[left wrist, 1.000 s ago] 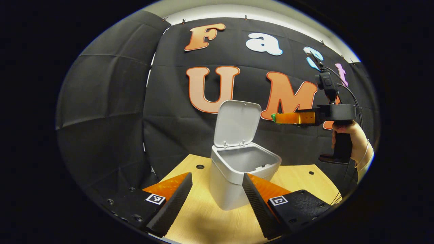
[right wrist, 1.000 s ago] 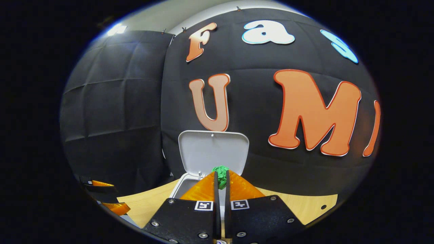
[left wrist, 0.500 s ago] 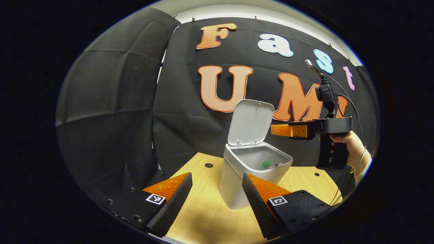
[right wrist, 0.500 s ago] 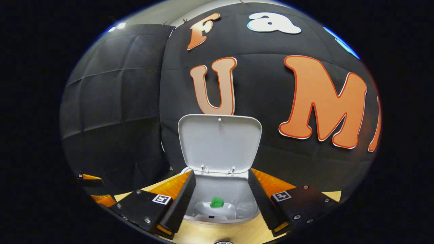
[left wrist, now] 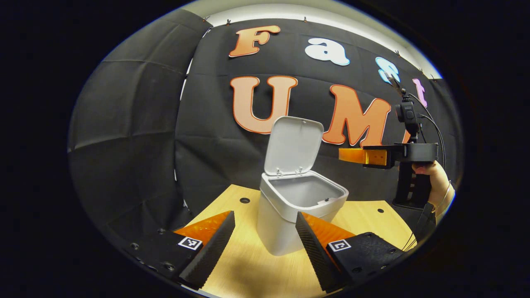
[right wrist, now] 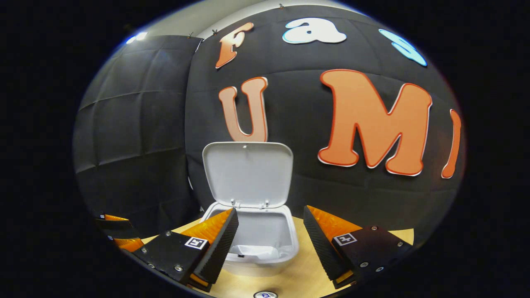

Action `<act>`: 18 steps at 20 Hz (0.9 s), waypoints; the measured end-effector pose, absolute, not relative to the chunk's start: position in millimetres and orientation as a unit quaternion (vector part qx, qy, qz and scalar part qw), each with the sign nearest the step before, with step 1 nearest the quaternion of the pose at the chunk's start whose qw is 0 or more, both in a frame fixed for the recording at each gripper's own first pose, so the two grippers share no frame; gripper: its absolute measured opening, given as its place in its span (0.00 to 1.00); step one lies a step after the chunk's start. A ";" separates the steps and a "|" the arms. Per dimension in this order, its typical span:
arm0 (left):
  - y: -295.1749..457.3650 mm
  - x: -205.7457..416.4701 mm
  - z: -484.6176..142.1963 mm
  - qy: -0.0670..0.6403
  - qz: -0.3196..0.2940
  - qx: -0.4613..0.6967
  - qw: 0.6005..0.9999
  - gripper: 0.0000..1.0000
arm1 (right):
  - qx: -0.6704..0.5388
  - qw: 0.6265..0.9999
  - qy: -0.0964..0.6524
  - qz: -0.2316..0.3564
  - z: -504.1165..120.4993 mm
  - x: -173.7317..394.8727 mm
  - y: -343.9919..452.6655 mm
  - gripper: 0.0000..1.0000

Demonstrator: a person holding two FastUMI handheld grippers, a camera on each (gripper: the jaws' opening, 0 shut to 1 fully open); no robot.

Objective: Press the lid of the desktop garbage bin to open it, pick up the crumpled paper on the desktop and throw it into the bin, then pick up the pop can on the desktop and drop it into the bin, and finally close the garbage bin lid.

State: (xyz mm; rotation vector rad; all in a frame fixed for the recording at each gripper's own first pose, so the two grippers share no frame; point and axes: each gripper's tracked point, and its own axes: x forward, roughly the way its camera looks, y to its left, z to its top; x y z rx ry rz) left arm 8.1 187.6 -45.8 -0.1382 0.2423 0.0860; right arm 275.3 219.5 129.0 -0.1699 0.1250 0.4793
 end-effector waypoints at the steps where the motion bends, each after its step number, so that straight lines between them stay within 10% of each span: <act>1: 179.1 10.9 -46.5 0.121 0.035 -0.066 0.990 0.94 | -0.081 0.968 0.059 0.229 132.7 272.5 207.0 0.94; 18: 13.4 40.5 -87.5 0.154 -0.114 -0.035 0.981 0.94 | -0.074 0.992 0.010 0.104 148.1 203.6 7.9 0.94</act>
